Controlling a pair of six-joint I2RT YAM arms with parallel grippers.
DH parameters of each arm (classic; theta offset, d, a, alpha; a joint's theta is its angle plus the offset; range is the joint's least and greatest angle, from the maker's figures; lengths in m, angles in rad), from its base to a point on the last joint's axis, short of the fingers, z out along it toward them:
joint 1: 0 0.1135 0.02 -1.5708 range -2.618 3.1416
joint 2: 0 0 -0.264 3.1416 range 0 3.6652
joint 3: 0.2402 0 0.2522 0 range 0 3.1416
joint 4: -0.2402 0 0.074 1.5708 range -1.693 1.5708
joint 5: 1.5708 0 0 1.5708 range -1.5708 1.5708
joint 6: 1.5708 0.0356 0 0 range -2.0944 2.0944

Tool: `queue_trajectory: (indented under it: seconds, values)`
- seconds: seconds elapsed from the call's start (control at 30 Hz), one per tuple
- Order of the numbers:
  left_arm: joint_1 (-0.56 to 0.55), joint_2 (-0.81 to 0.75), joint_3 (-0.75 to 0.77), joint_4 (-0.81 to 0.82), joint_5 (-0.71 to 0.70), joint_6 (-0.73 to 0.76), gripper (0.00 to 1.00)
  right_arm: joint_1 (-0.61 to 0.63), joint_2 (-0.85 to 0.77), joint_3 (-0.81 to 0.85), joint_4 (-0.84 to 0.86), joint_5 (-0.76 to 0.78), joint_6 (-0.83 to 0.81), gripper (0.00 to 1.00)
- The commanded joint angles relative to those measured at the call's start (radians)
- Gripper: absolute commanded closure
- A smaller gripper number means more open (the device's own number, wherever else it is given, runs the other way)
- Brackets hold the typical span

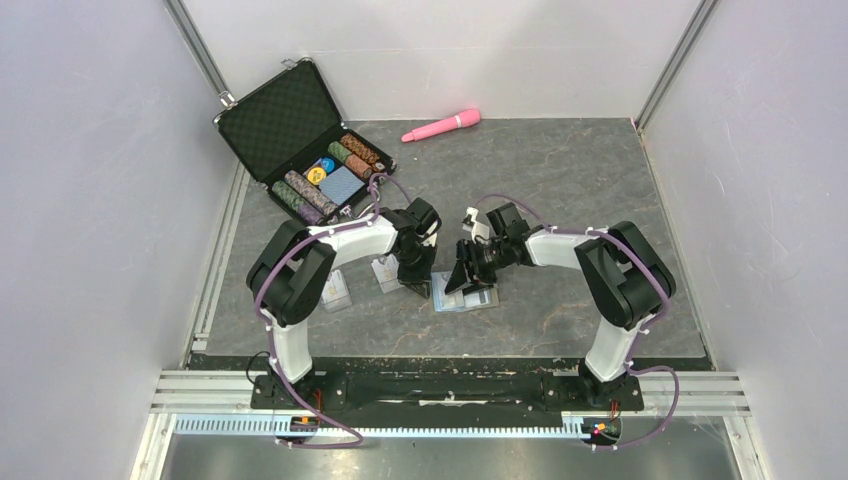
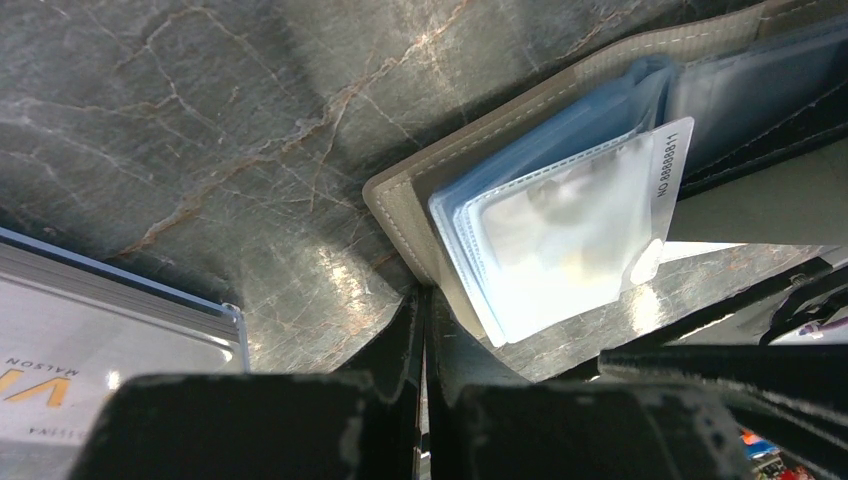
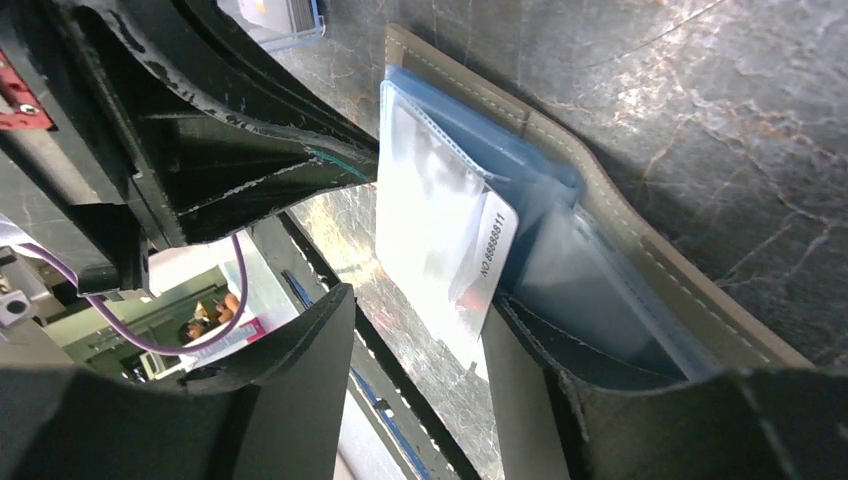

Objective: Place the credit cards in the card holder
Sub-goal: Insert the credit card into the card holder.

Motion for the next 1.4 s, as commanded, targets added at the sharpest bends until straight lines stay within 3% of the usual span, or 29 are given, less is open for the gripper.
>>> queue_trajectory:
  seconds: [0.0,0.2,0.6,0.73,1.07,1.2,1.37]
  values:
    - [-0.013,0.036,0.006,0.037,-0.013,0.038,0.98,0.005,-0.017,0.034,-0.115,0.094,-0.068,0.45]
    - [-0.014,0.038,0.015,0.037,-0.006,0.039,0.98,0.007,-0.016,0.050,-0.128,0.104,-0.074,0.40]
    - [-0.040,0.056,0.056,0.037,0.024,0.040,0.98,0.053,0.068,0.070,-0.050,0.025,-0.014,0.80]
    - [-0.044,0.049,0.063,0.025,0.010,0.041,0.95,0.052,0.065,0.068,-0.049,0.014,-0.009,0.82]
    - [-0.044,-0.085,0.079,-0.053,-0.172,0.034,0.58,0.053,-0.032,0.129,-0.229,0.170,-0.112,0.43]
    - [-0.044,-0.125,0.092,-0.050,-0.163,0.023,0.52,0.053,-0.053,0.146,-0.269,0.192,-0.142,0.27]
    - [-0.038,-0.157,0.074,0.012,-0.080,-0.003,0.48,0.053,-0.075,0.181,-0.318,0.204,-0.179,0.17]
